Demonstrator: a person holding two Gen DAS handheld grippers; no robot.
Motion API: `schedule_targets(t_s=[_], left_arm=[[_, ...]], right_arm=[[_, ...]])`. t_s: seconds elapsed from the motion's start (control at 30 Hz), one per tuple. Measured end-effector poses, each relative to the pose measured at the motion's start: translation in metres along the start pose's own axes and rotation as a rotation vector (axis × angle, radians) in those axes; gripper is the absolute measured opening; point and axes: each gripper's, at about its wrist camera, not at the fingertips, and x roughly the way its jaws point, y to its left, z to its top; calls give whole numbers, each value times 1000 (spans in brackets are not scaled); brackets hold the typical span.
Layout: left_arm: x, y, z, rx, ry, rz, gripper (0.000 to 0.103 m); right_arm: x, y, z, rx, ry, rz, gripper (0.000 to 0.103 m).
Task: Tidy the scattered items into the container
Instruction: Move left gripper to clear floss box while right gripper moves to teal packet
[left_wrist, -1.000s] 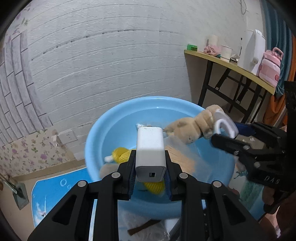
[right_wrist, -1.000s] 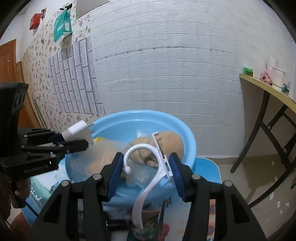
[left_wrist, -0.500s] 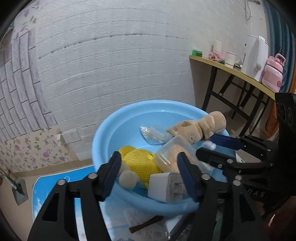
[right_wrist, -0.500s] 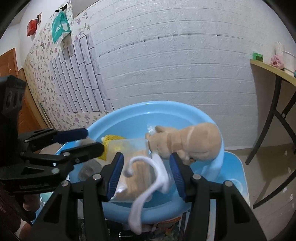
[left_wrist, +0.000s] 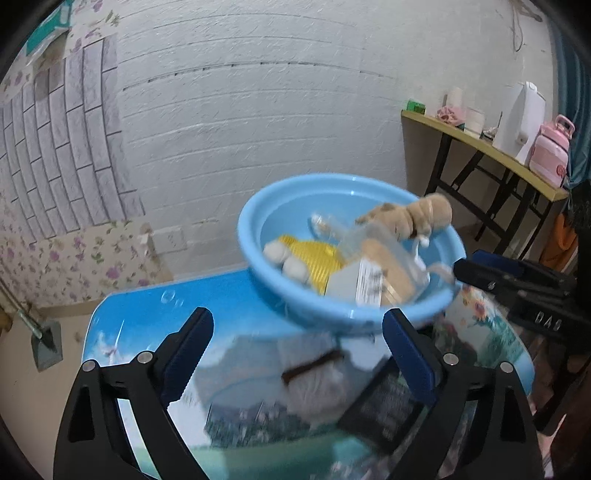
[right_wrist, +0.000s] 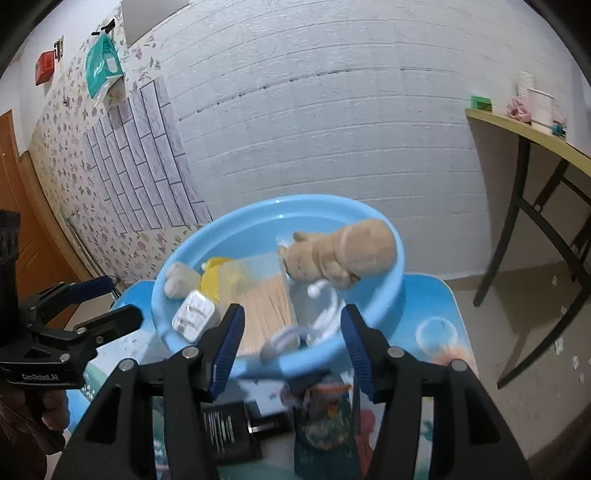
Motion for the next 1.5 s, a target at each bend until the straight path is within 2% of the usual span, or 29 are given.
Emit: schedule_targets(t_s=[0.23, 0.33, 0.43, 0.93, 1.1, 1.27, 1.5], left_arm=[[-14, 8, -37, -16, -20, 31, 98], [-8, 12, -51, -61, 11, 9, 98], [-5, 13, -59, -64, 42, -5, 98], [14, 10, -73, -74, 111, -25, 98], [23, 8, -69, -84, 132, -39, 98], [42, 5, -59, -82, 155, -43, 98], [72, -4, -53, -71, 223, -58, 98]], right_arm=[[-15, 5, -26, -2, 22, -30, 54], [-13, 4, -39, 36, 30, -13, 54], [-10, 10, -50, 6, 54, -34, 54], [-1, -4, -89, -23, 150, -108, 54], [2, -9, -91, -15, 161, -98, 54], [13, -5, -88, -62, 175, -116, 54], [32, -9, -85, -74, 222, -113, 54]])
